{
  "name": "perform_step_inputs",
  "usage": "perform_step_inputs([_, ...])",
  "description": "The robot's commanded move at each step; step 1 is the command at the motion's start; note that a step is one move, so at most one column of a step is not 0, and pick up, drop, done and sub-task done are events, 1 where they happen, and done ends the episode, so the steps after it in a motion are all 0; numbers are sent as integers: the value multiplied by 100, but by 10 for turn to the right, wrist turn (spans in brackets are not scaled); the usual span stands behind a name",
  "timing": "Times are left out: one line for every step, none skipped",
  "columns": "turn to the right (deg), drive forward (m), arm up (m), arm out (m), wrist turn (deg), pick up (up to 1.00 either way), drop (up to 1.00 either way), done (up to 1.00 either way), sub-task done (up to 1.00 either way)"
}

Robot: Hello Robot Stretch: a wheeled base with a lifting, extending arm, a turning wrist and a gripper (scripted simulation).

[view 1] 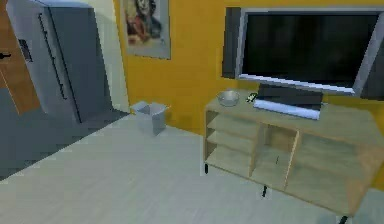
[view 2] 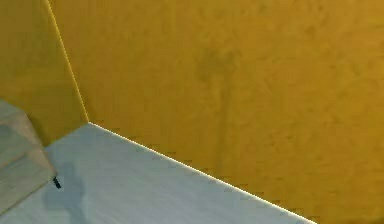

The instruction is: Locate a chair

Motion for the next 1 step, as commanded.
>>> perform_step_inputs([-450,0,0,0,0,0,0,0,0])
